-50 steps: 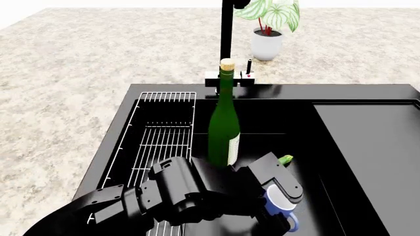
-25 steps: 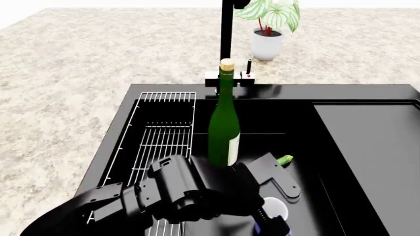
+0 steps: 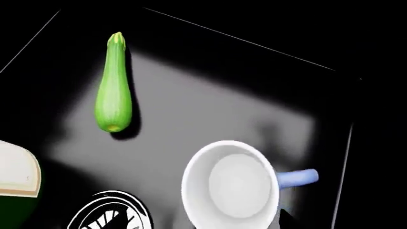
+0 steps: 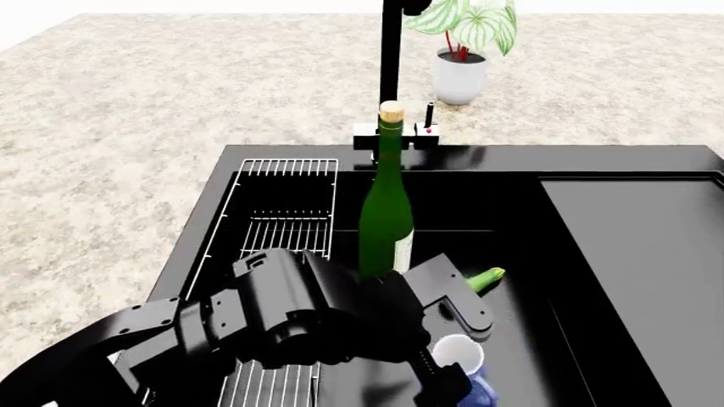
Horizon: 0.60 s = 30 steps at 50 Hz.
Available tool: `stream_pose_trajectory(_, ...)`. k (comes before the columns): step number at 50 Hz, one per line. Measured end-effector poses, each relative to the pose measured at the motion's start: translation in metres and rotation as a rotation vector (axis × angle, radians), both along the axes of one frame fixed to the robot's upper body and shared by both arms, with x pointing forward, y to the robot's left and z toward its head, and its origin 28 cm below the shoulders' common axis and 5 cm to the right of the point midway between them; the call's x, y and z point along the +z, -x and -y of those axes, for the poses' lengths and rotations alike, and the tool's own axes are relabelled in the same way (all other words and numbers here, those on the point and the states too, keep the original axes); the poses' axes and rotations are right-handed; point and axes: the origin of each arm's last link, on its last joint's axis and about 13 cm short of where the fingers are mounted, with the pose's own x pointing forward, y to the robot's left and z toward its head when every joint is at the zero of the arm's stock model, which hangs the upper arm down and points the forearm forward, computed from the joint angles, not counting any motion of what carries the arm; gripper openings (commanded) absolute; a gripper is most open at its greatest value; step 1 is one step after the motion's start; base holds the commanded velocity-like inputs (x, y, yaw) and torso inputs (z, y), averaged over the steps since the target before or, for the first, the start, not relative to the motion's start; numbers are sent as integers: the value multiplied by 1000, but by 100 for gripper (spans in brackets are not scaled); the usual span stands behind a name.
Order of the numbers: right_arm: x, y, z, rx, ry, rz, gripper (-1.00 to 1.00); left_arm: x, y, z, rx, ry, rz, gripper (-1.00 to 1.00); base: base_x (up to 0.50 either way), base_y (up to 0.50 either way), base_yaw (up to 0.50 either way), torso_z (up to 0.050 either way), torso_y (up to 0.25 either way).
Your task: Pick the bottle and mug and place them in the sink. Then turn on the water.
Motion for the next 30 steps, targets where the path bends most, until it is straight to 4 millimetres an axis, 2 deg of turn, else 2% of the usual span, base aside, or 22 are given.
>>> stream_pose_trajectory(17, 0, 0, -1, 5, 1, 6, 100, 21, -2, -12, 3, 7, 25, 100, 0, 0, 0, 0, 0)
stream_pose_trajectory(30, -2, -2, -2, 17, -2, 14, 100, 53, -9, -23, 41, 114, 57, 100, 0, 0, 0, 0, 0)
